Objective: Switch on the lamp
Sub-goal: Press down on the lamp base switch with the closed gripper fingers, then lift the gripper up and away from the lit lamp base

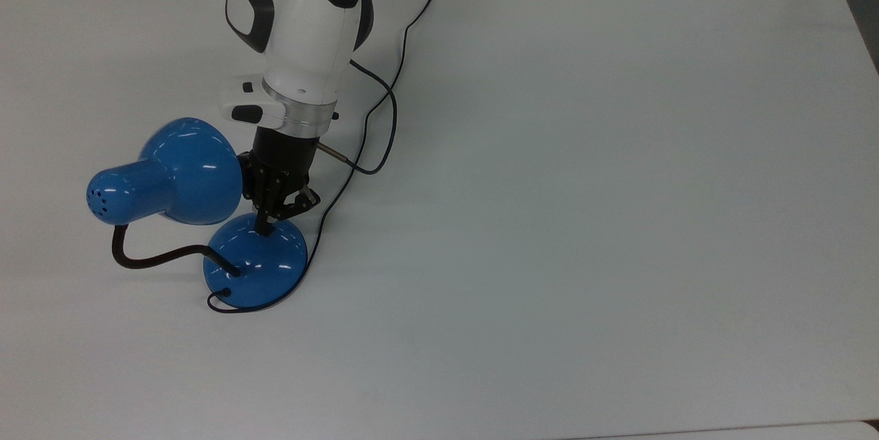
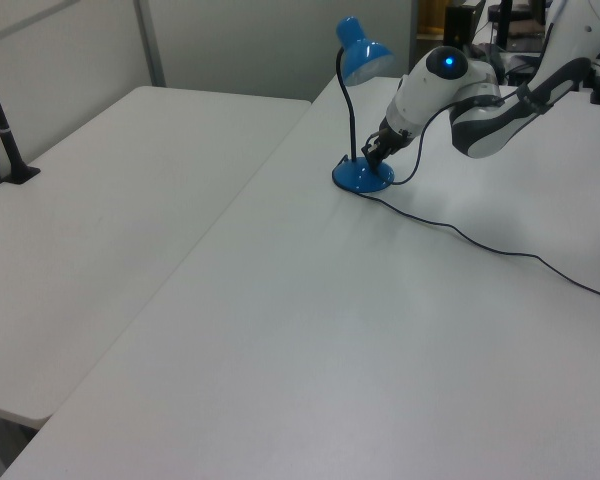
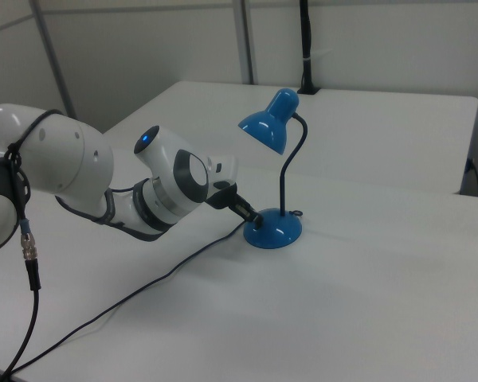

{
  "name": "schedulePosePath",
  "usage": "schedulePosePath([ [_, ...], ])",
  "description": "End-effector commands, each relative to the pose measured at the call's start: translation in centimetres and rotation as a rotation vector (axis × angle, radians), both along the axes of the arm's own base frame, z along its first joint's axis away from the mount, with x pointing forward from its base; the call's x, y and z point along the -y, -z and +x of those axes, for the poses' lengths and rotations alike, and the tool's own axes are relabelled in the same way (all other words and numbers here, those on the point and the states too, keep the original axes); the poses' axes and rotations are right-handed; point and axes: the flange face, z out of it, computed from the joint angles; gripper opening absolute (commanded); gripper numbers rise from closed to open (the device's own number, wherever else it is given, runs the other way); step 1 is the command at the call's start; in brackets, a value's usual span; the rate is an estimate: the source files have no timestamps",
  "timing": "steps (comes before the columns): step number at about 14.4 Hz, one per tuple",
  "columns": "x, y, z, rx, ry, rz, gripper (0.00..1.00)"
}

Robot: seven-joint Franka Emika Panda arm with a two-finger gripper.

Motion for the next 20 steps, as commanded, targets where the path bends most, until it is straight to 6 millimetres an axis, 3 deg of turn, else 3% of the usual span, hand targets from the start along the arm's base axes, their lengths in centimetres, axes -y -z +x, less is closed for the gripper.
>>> schedulePosePath([
  [1, -0.2, 0.7, 0.2, 0.003, -0.033, -0.006, 0.0],
  [13, 0.5, 2.0, 0.8, -0.016, -0.049, -0.015, 0.0],
  [17, 0.0, -0.3, 0.6, 0.006, -0.051, -0.017, 0.0],
  [20, -2.2, -2.0, -0.2, 0.01, -0.039, 0.03, 0.0],
])
